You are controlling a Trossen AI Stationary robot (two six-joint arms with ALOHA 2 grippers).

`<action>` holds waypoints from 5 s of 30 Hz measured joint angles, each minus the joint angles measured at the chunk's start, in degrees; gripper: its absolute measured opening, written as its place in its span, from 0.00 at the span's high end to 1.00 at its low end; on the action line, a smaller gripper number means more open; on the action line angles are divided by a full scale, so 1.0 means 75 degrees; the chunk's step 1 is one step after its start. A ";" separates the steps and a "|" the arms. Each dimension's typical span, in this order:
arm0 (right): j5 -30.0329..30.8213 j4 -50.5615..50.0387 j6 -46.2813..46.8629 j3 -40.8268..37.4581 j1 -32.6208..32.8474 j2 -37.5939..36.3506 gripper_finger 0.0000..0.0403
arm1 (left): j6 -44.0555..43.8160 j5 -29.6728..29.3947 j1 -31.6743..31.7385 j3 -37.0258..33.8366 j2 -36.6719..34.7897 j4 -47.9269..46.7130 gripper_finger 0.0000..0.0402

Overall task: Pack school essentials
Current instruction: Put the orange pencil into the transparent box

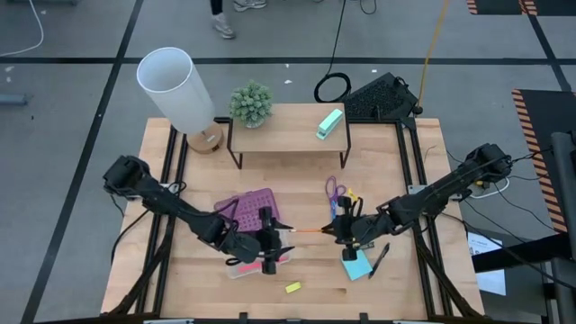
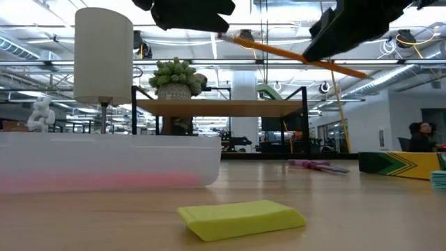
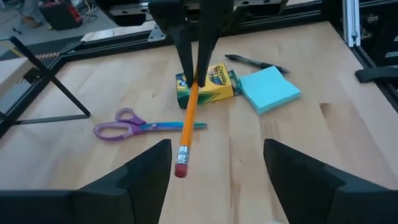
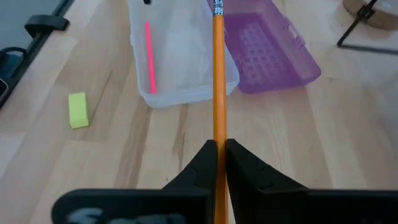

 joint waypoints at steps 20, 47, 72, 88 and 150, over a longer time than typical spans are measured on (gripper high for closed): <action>-0.0052 0.0857 -0.1594 -0.0303 -0.0837 0.0000 0.97 | 0.0624 -0.0105 0.0780 -0.0005 0.0126 -0.0081 0.37; -0.0268 0.0860 -0.1863 -0.0303 -0.1204 0.0002 0.97 | 0.0280 0.0000 0.1215 -0.0005 0.0126 -0.0501 0.37; -0.0256 0.1035 -0.1862 -0.0303 -0.1204 0.0003 0.97 | 0.0372 0.0211 0.1255 -0.0005 0.0123 -0.0489 0.81; -0.0236 0.1048 -0.1884 -0.0303 -0.1175 0.0000 0.88 | 0.0571 0.0538 0.1262 -0.0005 0.0123 -0.0504 0.95; -0.0026 -0.1099 -0.1193 -0.0303 -0.0230 -0.2375 0.29 | -0.6670 -0.0040 -0.2310 -0.0005 -0.0465 -0.6111 0.95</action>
